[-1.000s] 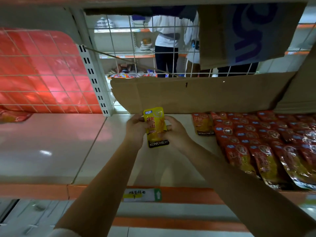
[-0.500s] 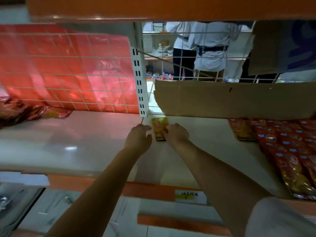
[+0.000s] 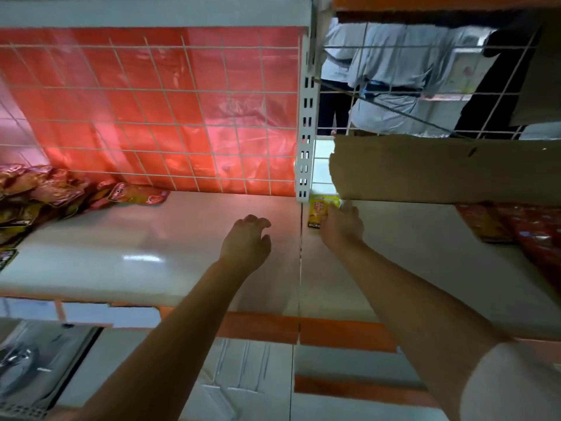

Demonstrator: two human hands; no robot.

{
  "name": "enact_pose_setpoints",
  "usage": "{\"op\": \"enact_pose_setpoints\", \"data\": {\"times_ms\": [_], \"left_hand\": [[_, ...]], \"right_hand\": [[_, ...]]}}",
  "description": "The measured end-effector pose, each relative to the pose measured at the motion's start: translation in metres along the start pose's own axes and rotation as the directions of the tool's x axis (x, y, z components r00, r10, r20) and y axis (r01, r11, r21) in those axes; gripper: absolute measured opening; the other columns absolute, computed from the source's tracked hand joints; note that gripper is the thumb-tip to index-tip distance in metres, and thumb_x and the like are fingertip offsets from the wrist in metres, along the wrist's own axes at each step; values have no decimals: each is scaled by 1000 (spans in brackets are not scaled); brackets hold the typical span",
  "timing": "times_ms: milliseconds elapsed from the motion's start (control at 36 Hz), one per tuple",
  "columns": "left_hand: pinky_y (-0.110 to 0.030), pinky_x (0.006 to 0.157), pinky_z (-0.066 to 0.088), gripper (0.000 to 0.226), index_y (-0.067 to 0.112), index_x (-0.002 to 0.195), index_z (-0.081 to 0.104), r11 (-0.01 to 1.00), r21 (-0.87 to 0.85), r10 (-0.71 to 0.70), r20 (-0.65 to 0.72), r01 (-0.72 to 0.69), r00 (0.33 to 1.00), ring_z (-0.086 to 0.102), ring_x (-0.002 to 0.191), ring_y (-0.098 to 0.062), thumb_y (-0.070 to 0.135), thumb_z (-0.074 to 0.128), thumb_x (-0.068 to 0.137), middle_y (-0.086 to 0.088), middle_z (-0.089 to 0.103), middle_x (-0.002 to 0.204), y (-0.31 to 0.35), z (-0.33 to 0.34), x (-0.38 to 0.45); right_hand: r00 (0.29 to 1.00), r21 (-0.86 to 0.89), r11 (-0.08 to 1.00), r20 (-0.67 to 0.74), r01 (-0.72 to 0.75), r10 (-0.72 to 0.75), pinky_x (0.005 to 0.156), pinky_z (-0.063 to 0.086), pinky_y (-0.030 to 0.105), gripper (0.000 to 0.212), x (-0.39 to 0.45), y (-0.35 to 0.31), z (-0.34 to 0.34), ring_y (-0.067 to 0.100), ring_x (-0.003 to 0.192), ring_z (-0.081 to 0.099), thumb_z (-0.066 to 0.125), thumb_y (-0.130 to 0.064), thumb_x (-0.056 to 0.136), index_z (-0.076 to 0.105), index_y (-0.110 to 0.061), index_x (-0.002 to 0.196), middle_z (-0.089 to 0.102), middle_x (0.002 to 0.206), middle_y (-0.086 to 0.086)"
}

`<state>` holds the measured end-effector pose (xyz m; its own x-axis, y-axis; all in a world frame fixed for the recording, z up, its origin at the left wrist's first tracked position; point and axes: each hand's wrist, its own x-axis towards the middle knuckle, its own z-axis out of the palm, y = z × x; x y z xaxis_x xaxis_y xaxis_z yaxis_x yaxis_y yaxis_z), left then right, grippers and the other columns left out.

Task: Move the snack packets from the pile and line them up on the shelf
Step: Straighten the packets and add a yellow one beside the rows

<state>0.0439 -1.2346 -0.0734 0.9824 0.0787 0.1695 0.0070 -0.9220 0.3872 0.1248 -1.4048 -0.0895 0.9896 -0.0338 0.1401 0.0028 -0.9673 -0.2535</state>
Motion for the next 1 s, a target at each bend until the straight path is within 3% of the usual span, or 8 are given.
{"op": "enact_pose_setpoints", "data": {"times_ms": [111, 222, 389, 500, 556, 694, 806, 1000], "left_hand": [[-30, 107, 36, 36, 17, 131, 52, 999, 41, 36, -16, -36, 999, 47, 122, -18, 21, 47, 96, -2, 51, 136, -13, -3, 6], [-30, 106, 37, 36, 19, 133, 50, 996, 82, 41, -36, -38, 999, 48, 121, -17, 23, 46, 97, 0, 51, 137, -20, 0, 11], [-28, 102, 40, 36, 20, 134, 50, 993, 116, -14, -109, 27, 994, 50, 120, -16, 21, 44, 98, 1, 51, 137, -53, -6, 9], [-31, 99, 42, 38, 20, 134, 49, 990, 110, -72, -135, 87, 988, 50, 118, -19, 21, 43, 97, -2, 52, 136, -94, -19, 3], [-32, 96, 44, 40, 19, 135, 48, 989, 110, -81, -117, 94, 990, 49, 116, -22, 21, 45, 94, -4, 52, 133, -119, -26, 1], [-35, 91, 45, 40, 14, 131, 52, 988, 110, -95, -137, 111, 986, 49, 112, -27, 17, 47, 92, -9, 55, 126, -190, -53, 3], [-38, 85, 45, 37, 7, 124, 57, 991, 94, -77, -159, 93, 984, 51, 109, -35, 9, 52, 88, -16, 57, 120, -258, -85, 5], [-46, 68, 52, 38, 0, 98, 66, 982, 164, -38, -306, 92, 951, 55, 85, -41, 6, 54, 63, -23, 58, 94, -366, -142, 18]], "right_hand": [[976, 15, 979, -83, 205, -203, 88, 42, 40, 40, -16, -17, -2, 38, 114, 43, 50, -9, 82, 54, -8, 122, 44, 126, 18], [913, 87, 910, -85, 405, -398, 75, 48, 42, 38, -30, -42, 4, 43, 94, 55, 57, 0, 69, 67, -3, 106, 55, 101, 23], [834, -1, 834, 39, 551, -551, 94, 40, 33, 45, -37, -96, 11, 28, 116, 42, 47, -11, 89, 48, -15, 134, 46, 127, 10], [780, 58, 779, 6, 624, -626, 86, 50, 38, 40, -45, -131, 28, 34, 103, 53, 58, -7, 82, 60, -9, 122, 56, 117, 15], [769, 118, 763, -8, 636, -640, 76, 52, 41, 38, -47, -150, 39, 39, 92, 56, 62, -3, 75, 66, -6, 112, 60, 106, 19], [761, 129, 753, -12, 645, -649, 81, 47, 39, 37, -46, -213, 68, 37, 98, 54, 57, -7, 80, 65, -9, 116, 58, 111, 16], [801, 134, 796, 22, 591, -598, 93, 41, 35, 42, -39, -271, 85, 32, 110, 46, 49, -13, 86, 56, -14, 127, 51, 125, 12], [876, 184, 858, -33, 479, -482, 93, 39, 37, 46, -26, -361, 112, 36, 121, 41, 51, -10, 83, 55, -15, 128, 49, 131, 12]]}}
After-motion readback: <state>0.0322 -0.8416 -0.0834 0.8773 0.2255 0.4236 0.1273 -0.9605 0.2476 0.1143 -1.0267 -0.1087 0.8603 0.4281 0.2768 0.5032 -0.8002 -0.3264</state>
